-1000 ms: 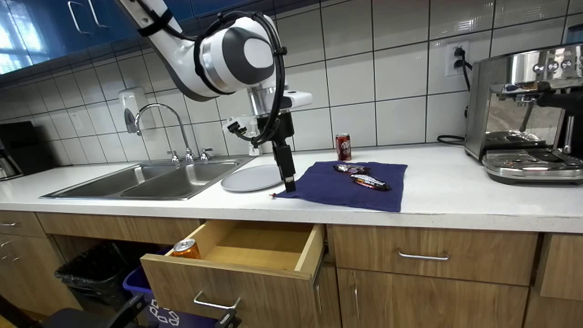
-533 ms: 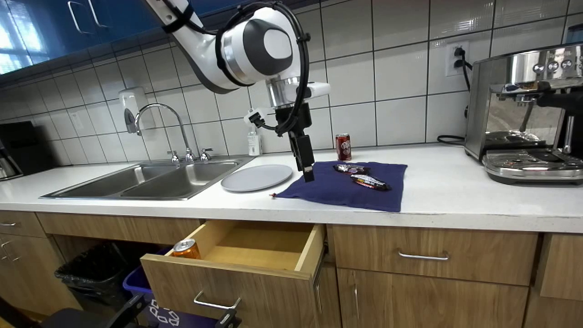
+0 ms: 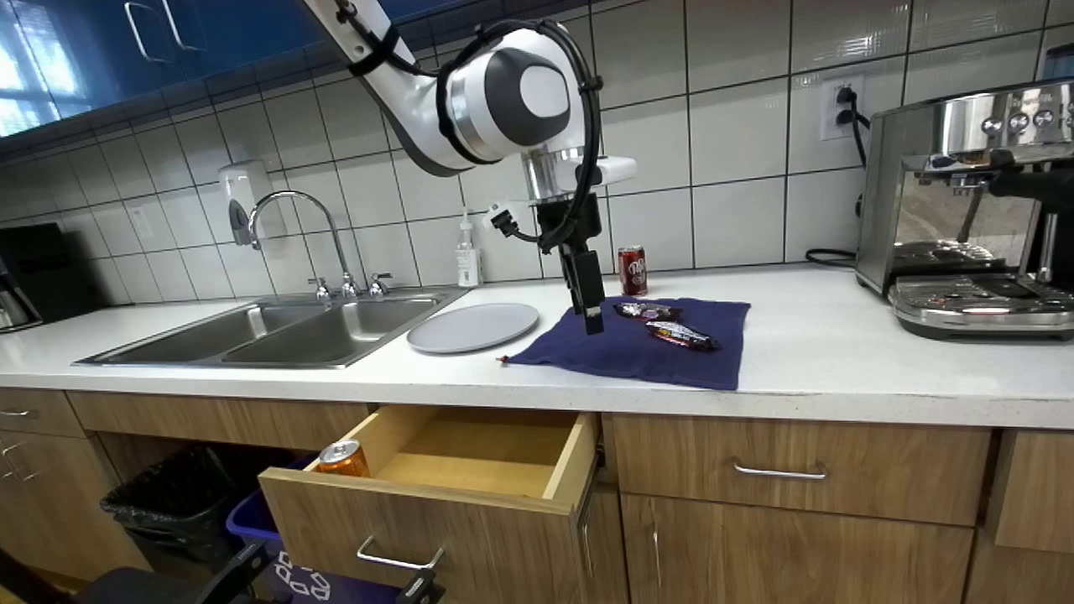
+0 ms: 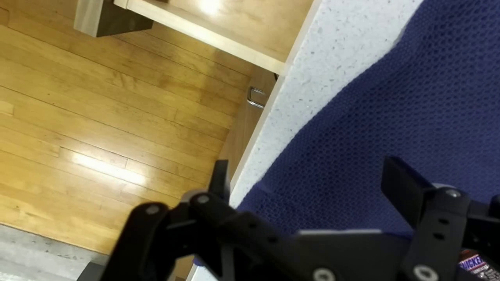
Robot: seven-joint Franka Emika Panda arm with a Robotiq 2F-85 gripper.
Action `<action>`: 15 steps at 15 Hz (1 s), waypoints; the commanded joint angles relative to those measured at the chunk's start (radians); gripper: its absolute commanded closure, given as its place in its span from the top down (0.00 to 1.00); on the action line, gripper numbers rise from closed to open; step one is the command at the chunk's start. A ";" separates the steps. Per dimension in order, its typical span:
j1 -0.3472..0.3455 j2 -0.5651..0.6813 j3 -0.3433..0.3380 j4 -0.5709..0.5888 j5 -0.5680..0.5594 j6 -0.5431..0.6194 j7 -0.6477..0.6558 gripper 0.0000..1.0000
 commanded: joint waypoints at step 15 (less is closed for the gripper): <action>-0.020 0.194 -0.043 0.257 0.092 -0.097 0.009 1.00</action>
